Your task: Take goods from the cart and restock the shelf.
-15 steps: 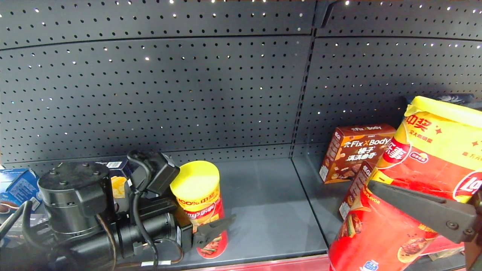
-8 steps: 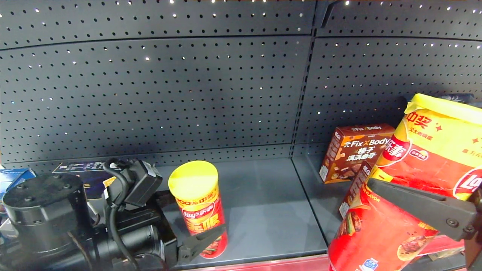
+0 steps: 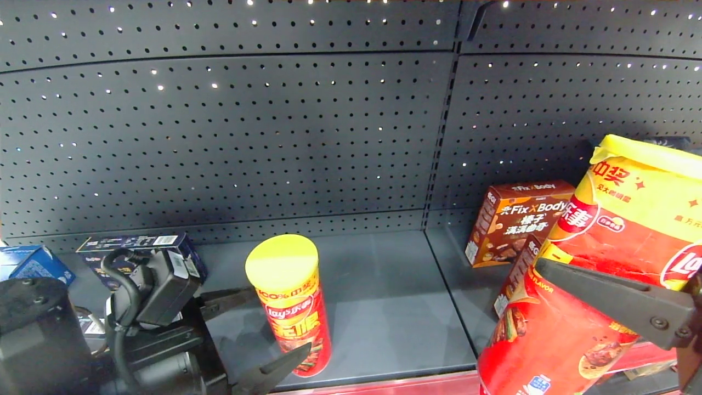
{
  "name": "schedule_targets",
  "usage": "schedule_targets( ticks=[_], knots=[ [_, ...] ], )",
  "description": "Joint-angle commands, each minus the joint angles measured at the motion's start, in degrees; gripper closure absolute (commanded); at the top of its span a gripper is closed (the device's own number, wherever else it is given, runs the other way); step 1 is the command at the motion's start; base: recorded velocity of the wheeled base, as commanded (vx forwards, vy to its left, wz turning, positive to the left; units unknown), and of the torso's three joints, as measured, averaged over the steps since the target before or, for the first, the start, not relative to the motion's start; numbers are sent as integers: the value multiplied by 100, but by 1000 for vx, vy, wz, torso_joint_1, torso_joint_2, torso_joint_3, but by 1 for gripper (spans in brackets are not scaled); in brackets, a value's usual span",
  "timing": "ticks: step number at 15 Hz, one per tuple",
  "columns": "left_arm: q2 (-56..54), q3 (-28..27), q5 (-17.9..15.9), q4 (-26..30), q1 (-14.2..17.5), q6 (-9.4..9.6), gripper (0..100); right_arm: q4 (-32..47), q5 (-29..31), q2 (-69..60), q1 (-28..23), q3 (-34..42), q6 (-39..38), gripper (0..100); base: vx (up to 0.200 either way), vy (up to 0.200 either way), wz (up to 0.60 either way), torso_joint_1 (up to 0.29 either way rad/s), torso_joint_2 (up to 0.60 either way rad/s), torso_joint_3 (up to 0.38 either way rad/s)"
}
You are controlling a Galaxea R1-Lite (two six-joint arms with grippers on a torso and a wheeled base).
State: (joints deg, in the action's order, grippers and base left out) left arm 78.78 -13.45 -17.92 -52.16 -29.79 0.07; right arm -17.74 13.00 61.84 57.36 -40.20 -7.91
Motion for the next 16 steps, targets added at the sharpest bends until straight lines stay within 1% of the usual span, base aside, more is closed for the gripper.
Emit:
schedule_targets(
  ticks=[1,4,7,9,10,11,12,14,15,16],
  knots=[
    [-275,97,8,-4,114,10,0,-2,1,12,4,-5,0,100,0,0,0,0,0,0],
    [-495,53,17,-13,264,1,0,-2,1,12,4,13,0,100,0,0,0,0,0,0],
    [-811,-44,34,48,272,1,0,-2,1,3,4,39,-9,100,0,0,0,0,0,0],
    [-978,-97,131,48,281,1,0,-2,10,-6,4,48,-9,100,0,0,0,0,0,0],
    [-1189,-150,315,57,308,-7,0,-10,45,-23,4,48,-9,100,0,0,0,0,0,0],
    [-1338,-167,351,57,457,-16,0,-2,54,-23,4,30,-9,100,0,0,0,0,0,0],
    [-1523,-158,351,57,703,-7,0,-10,54,-23,12,13,0,100,0,0,0,0,0,0],
    [-1927,-158,333,66,1037,-16,0,-2,54,-85,12,4,18,100,0,0,0,0,0,0],
    [-2121,-150,333,75,1107,-25,0,-2,72,-137,12,13,27,100,0,0,0,0,0,0],
    [-2121,-150,333,75,1107,-25,0,-2,72,-137,12,13,27,100,0,0,0,0,0,0]
  ],
)
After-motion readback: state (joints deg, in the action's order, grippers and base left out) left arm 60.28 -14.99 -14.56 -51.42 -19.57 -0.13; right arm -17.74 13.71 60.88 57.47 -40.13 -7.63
